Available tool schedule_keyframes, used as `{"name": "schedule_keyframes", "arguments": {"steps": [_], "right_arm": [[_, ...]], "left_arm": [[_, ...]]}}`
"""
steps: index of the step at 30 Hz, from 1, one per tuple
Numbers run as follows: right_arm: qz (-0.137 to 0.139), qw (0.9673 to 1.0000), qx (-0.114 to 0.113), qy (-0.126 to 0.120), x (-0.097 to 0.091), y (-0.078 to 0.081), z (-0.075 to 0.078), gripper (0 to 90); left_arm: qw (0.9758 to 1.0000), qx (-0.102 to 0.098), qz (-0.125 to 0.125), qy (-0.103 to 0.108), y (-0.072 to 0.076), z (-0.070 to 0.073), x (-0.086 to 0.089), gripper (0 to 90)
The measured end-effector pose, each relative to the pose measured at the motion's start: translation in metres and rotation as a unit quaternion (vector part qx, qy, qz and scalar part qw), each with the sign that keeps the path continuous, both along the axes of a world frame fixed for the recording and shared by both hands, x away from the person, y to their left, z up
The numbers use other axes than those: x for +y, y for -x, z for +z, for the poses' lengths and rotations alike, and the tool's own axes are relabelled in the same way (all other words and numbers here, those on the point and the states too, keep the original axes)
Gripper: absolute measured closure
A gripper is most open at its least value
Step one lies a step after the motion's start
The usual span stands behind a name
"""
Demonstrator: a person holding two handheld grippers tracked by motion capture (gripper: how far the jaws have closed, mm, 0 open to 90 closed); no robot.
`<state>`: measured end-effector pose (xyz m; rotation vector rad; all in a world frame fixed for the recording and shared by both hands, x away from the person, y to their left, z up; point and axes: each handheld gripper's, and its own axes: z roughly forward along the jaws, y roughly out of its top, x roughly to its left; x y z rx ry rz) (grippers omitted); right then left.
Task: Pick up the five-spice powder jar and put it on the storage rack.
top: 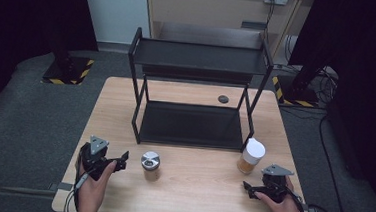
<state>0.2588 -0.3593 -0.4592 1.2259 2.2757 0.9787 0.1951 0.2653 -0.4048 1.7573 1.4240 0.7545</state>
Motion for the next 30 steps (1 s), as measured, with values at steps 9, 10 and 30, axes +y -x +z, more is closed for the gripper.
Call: {"name": "schedule_keyframes", "arguments": {"steps": [9, 10, 30], "right_arm": [[0.0, 1.0, 0.0, 0.0, 0.0, 0.0, 0.0, 1.4], [0.0, 1.0, 0.0, 0.0, 0.0, 0.0, 0.0, 1.4], [0.0, 1.0, 0.0, 0.0, 0.0, 0.0, 0.0, 1.4]], "left_arm": [[0.9998, -0.017, 0.0, 0.011, 0.007, 0.006, -0.001, 1.2], [0.9998, -0.019, -0.001, 0.01, 0.008, 0.007, -0.002, 1.2], [0.9981, -0.049, -0.033, 0.017, 0.02, 0.022, -0.017, 1.0]]}}
